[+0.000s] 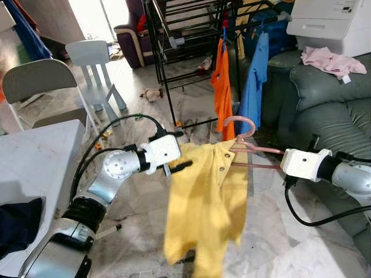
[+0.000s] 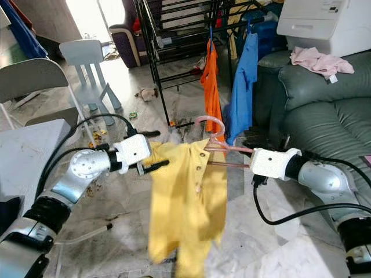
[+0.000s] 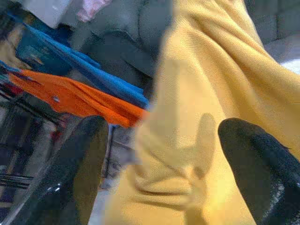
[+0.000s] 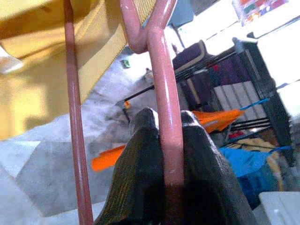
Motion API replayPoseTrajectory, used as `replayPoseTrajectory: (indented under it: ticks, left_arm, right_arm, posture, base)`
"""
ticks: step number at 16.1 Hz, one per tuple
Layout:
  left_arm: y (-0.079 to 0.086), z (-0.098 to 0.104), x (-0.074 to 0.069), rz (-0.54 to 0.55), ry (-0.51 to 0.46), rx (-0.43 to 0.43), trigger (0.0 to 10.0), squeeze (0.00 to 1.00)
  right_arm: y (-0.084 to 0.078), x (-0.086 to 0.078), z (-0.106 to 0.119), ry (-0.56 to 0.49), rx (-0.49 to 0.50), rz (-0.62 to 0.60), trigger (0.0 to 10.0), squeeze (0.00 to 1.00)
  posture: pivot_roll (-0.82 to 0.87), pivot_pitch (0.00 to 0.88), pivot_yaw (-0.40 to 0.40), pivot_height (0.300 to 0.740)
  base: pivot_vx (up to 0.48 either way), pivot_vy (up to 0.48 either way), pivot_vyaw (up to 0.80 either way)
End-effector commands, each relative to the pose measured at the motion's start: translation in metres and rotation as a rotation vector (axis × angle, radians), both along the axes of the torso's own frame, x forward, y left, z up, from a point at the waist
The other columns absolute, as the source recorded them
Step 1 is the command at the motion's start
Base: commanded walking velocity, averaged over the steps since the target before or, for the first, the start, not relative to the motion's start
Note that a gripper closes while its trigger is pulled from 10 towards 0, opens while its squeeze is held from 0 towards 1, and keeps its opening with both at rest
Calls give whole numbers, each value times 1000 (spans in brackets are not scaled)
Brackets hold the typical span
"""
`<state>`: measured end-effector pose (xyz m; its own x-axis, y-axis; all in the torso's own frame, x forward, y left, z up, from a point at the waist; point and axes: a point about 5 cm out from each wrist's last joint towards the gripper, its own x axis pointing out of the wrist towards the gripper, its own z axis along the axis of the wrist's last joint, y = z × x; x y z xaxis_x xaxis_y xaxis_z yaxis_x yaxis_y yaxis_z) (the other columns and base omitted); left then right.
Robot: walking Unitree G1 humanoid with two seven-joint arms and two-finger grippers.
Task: Hang hanger
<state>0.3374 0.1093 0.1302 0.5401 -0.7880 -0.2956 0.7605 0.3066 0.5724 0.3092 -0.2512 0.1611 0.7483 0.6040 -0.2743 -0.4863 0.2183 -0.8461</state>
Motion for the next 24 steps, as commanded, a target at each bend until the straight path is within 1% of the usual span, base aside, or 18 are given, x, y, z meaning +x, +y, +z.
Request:
replayPoseTrajectory:
  ticks: [1, 3, 4, 5, 9, 12, 14, 17, 18, 21, 23, 24]
  left_arm:
    - [1, 0, 2, -18, 3, 37, 10000, 1000]
    - [-5, -2, 3, -58, 24, 37, 10000, 1000]
    - [-6, -2, 5, -58, 40, 32, 863, 173]
    - [-8, -2, 9, -52, 38, 40, 0, 0]
    - [-9, 4, 18, -59, 33, 62, 0, 0]
    - [-6, 0, 18, -90, 90, 114, 0, 0]
    - [-4, 0, 20, -94, 131, 131, 0, 0]
    - [-6, 0, 22, -86, 150, 135, 0, 0]
    - [-7, 1, 23, -83, 157, 122, 0, 0]
    - [-8, 0, 23, -86, 177, 126, 0, 0]
    - [-7, -1, 23, -90, 186, 133, 0, 0]
    - [-4, 0, 24, -84, 199, 141, 0, 0]
  right_arm:
    - [11, 6, 22, -108, 27, 49, 10000, 0]
    - [15, 4, 20, -127, 6, 78, 10000, 0]
    - [16, 4, 20, -136, 6, 84, 10000, 0]
    - [17, 3, 20, -145, 7, 93, 10000, 0]
    - [19, 2, 18, -170, -6, 103, 10000, 0]
    - [22, 1, 17, -189, -29, 124, 10000, 0]
    - [23, 2, 15, -201, -37, 128, 10000, 0]
    - [27, 2, 13, -212, -35, 138, 10000, 0]
    - [28, 2, 12, -214, -37, 140, 10000, 0]
    - [29, 2, 12, -224, -36, 140, 10000, 0]
    - [29, 2, 11, -226, -36, 142, 10000, 0]
    - [31, 2, 10, -228, -36, 146, 10000, 0]
  posture:
    - [-177, 0, 139, 740]
    - [-179, 0, 142, 740]
    - [-180, 0, 143, 740]
    - [-181, 0, 145, 740]
    - [-188, 0, 152, 740]
    - [-192, 0, 151, 740]
    - [-192, 0, 151, 740]
    - [-195, 0, 150, 740]
    - [-195, 0, 150, 740]
    - [-196, 0, 152, 740]
    - [-196, 0, 151, 740]
    - [-196, 0, 151, 740]
  base:
    - [0, 0, 0]
    - [0, 0, 0]
    - [0, 0, 0]
    - [0, 0, 0]
    - [0, 0, 0]
    - [0, 0, 0]
    - [0, 0, 0]
    - [0, 0, 0]
    - [0, 0, 0]
    - [0, 0, 0]
    - [0, 0, 0]
    - [0, 0, 0]
